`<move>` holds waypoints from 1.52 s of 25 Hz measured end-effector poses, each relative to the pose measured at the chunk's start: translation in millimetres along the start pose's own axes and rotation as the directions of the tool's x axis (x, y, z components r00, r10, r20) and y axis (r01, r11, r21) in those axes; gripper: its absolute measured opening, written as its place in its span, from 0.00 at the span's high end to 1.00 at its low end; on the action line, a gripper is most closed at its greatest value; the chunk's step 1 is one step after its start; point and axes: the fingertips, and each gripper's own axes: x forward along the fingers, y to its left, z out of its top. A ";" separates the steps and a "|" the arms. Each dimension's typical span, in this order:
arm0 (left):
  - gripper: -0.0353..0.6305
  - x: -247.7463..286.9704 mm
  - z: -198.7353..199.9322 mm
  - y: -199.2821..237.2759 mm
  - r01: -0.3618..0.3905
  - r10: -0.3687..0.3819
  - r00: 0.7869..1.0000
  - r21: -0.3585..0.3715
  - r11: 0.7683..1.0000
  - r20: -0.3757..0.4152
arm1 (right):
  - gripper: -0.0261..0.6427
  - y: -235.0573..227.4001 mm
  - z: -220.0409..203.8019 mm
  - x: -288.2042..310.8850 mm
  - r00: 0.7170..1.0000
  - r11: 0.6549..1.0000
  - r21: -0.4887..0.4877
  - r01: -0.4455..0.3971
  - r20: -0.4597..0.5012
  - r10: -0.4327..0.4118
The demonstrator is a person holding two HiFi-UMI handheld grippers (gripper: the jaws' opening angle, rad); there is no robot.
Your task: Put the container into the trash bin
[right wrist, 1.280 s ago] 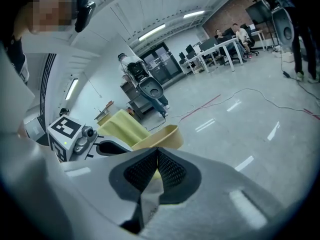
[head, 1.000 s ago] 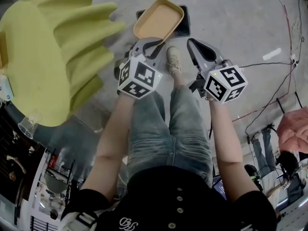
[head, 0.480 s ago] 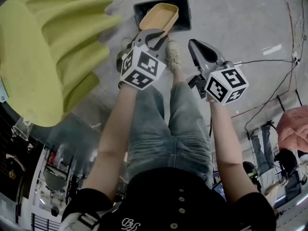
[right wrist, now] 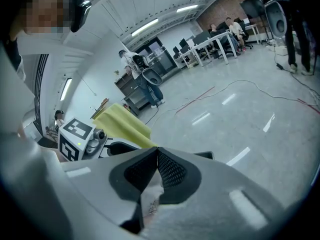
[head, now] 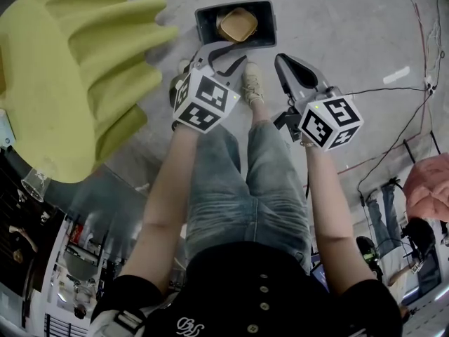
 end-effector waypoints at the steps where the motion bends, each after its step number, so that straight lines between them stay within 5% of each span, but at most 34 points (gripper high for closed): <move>1: 0.78 -4.1 3.7 -1.4 0.001 -0.001 1.000 -0.007 1.000 0.008 | 0.95 2.4 3.0 -2.1 1.000 1.000 -0.004 -0.001 0.004 0.001; 7: 0.78 -37.8 36.7 -5.0 0.036 -0.017 0.990 -0.137 0.990 0.140 | 0.95 22.1 23.7 -15.3 1.000 0.998 -0.047 -0.029 0.006 0.029; 15: 0.78 -119.5 92.3 14.5 0.095 0.010 0.933 -0.274 0.957 0.359 | 0.95 68.5 79.6 -27.4 0.997 0.992 -0.121 -0.040 0.062 0.048; 29: 0.85 -266.6 192.4 12.1 0.099 -0.010 0.829 -0.130 0.987 0.559 | 0.95 186.4 158.6 -67.6 0.981 0.961 -0.262 -0.092 0.139 0.132; 38: 0.91 -325.4 208.0 -9.7 0.169 -0.073 0.776 -0.095 0.981 0.627 | 0.95 236.4 201.8 -93.7 0.950 0.948 -0.311 -0.069 0.269 0.157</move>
